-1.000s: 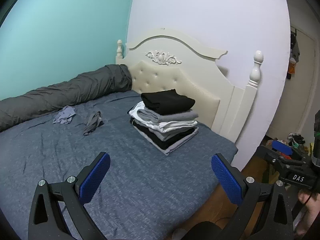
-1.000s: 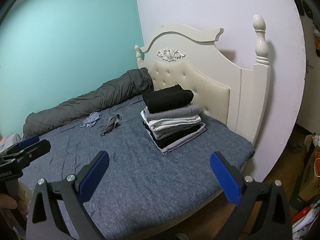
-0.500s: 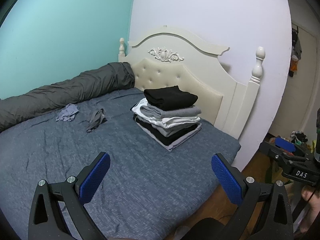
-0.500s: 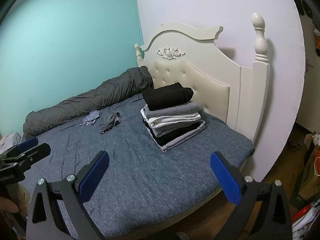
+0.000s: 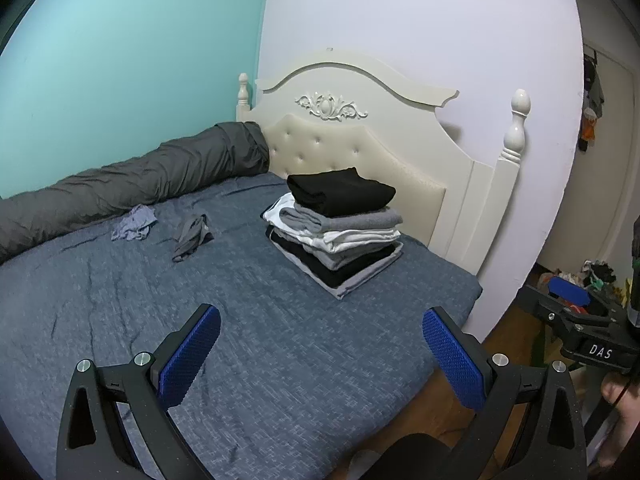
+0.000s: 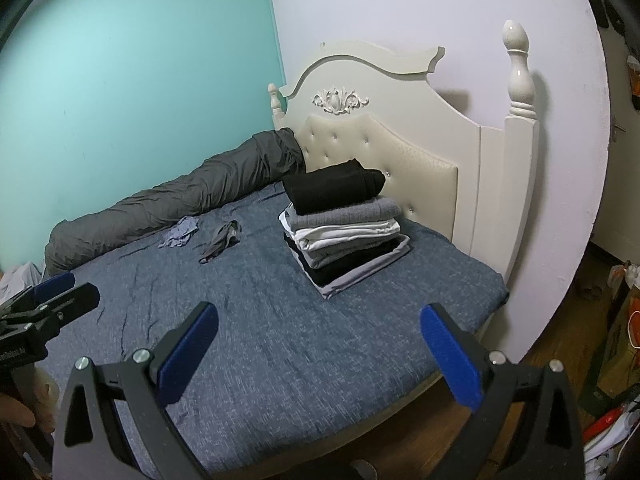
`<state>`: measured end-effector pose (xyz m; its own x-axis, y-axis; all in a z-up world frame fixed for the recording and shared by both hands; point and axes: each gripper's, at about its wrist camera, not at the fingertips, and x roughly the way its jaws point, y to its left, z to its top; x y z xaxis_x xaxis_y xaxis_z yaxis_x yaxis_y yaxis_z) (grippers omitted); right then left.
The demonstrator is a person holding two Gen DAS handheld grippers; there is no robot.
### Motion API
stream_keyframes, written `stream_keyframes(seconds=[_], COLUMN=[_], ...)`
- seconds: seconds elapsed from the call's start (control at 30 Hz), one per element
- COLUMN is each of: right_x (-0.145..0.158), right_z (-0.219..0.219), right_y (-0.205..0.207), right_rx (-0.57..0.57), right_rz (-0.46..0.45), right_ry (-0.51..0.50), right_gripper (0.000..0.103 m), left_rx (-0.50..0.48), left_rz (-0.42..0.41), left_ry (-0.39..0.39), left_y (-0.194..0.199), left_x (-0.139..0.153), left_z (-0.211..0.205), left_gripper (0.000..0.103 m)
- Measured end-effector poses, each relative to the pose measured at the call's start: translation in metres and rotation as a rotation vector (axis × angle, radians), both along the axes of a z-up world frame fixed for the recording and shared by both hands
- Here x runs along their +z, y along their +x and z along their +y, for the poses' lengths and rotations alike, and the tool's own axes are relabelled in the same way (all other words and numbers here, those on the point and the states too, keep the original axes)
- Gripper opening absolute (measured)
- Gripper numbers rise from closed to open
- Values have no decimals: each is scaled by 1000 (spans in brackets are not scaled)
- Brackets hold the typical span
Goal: Fold clothes
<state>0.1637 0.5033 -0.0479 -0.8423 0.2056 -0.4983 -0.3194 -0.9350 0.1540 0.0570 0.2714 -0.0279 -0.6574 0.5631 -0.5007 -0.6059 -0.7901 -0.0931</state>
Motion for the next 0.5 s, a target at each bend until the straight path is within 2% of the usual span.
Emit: stream_keyframes(seconds=[0.5], right_x=[-4], right_z=[4], right_y=[-2], right_rx=[-3], right_rz=[-3], right_ry=[-7], right_gripper=[102], left_rx=[-4], left_rz=[0], left_ry=[7], left_y=[1], left_x=[-3], left_z=[1], left_gripper=[103])
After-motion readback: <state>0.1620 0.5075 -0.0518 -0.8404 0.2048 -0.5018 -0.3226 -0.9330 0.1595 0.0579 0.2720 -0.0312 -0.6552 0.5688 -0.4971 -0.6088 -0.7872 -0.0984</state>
